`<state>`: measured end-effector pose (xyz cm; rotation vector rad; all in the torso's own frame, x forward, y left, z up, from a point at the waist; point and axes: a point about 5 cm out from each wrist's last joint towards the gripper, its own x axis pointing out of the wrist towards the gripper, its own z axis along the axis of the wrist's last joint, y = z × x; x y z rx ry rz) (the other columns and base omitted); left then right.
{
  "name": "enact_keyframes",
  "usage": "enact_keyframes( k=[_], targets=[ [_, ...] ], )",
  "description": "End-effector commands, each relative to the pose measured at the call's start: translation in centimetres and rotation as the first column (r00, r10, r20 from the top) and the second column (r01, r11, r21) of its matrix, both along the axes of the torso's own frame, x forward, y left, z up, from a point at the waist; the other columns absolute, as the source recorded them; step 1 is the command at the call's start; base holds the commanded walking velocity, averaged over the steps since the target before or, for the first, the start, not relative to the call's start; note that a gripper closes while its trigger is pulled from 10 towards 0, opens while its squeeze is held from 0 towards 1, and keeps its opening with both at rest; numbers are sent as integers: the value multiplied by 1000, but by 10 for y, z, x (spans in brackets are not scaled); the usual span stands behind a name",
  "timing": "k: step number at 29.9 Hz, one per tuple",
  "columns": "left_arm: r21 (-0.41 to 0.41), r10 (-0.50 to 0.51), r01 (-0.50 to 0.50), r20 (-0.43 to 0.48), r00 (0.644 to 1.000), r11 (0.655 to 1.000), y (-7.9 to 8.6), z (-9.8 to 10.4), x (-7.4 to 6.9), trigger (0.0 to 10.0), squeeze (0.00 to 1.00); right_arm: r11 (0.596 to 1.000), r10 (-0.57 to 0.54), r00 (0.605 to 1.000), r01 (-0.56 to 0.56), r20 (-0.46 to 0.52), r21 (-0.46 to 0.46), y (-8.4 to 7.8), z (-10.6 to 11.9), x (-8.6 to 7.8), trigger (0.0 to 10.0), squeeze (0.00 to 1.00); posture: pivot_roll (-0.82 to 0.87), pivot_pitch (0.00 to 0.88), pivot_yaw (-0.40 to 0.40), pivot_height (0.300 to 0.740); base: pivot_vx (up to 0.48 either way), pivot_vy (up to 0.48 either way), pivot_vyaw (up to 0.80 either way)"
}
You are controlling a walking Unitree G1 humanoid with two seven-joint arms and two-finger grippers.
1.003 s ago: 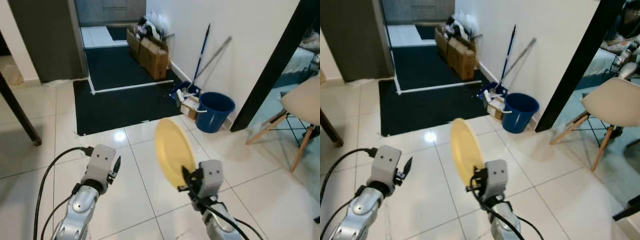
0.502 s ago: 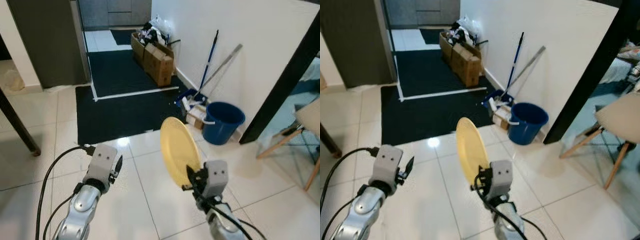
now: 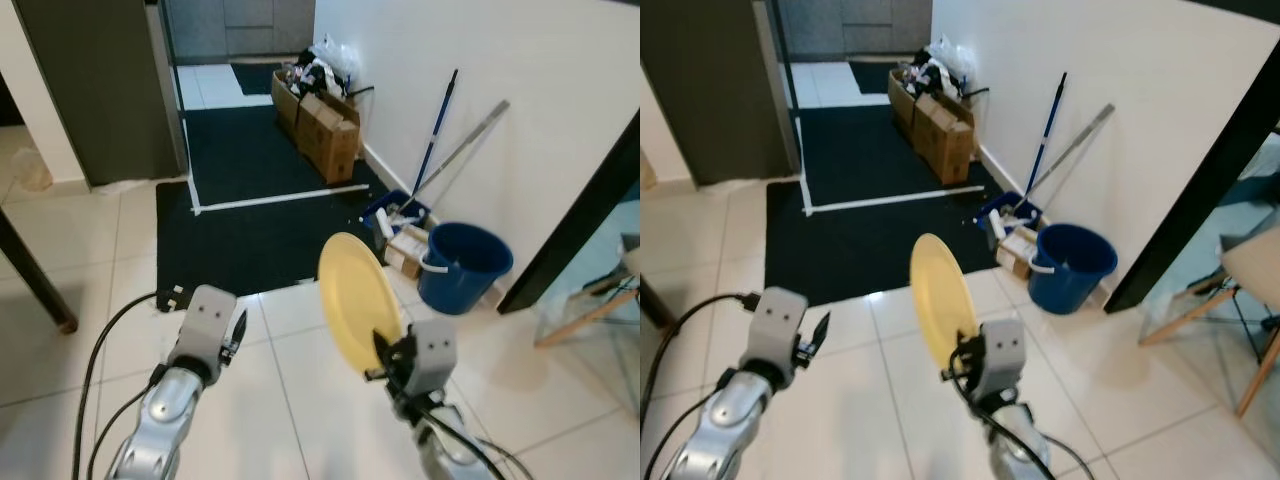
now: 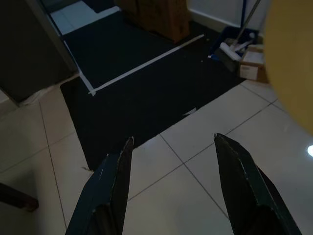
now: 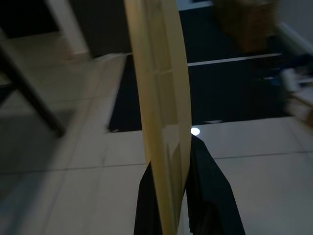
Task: Setting the table
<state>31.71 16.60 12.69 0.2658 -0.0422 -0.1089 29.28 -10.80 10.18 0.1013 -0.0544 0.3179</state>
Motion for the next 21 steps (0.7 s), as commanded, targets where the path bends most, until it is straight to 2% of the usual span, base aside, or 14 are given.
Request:
enact_keyframes(
  k=[1,13,20,21],
  targets=[
    [-4,-7,7,-25,1000,1000,-2,-6,-2,10000,0,1000,-20,1000,20,-7,11,-7,-2,-2,10000,0,58,125,45,740,480,0,0],
    [-3,-7,7,-26,1000,1000,-3,-6,-2,10000,0,999,34,999,-34,2,35,0,0,-4,10000,0,59,125,44,740,479,0,0],
    [-4,-8,8,-26,1000,1000,-3,-7,-2,10000,0,998,56,998,-56,7,20,1,1,-5,10000,0,58,122,43,740,480,0,0],
    [-4,-8,8,-26,1000,1000,-3,-7,-2,10000,0,998,62,998,-63,7,23,2,1,-5,10000,0,58,122,43,740,480,0,756]
  ],
)
